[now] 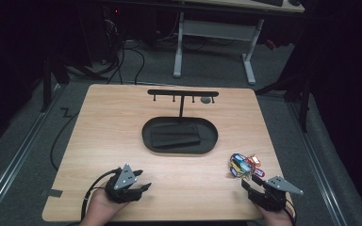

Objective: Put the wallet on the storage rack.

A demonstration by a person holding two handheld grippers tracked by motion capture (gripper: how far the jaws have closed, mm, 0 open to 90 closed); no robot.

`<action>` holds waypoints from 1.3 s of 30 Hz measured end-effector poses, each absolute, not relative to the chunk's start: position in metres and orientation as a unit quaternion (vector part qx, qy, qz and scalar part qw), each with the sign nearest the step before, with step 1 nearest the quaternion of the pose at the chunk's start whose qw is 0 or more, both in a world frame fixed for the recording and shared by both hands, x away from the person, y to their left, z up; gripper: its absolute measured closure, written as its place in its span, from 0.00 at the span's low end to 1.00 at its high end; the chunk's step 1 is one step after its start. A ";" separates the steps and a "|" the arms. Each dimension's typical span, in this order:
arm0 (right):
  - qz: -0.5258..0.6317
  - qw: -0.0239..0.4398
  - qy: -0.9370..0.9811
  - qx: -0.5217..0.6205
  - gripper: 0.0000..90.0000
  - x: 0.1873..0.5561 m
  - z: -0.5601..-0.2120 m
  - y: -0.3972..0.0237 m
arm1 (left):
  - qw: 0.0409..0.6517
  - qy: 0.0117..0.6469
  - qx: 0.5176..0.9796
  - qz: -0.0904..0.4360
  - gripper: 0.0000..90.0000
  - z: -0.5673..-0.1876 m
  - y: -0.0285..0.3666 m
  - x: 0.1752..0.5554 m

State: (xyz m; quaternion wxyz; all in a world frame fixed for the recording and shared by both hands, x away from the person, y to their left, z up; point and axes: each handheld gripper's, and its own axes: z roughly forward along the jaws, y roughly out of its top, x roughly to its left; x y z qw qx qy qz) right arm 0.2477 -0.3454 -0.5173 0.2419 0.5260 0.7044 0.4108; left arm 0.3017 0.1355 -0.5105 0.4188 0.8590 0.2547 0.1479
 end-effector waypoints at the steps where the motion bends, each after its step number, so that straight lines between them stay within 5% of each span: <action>1: 0.410 0.243 0.705 0.525 0.54 0.247 -0.517 -0.345 | 0.419 0.263 0.856 0.150 0.46 -0.513 0.140 0.298; 5: 0.409 0.248 0.707 0.522 0.55 0.247 -0.515 -0.345 | 0.432 0.296 0.841 0.134 0.45 -0.517 0.156 0.290; 24: 0.356 0.260 0.732 0.519 0.49 0.254 -0.509 -0.323 | 0.433 0.265 0.848 0.151 0.38 -0.514 0.158 0.296; 39: 0.255 0.219 0.799 0.499 0.45 0.266 -0.485 -0.313 | 0.425 0.245 0.859 0.146 0.37 -0.516 0.150 0.298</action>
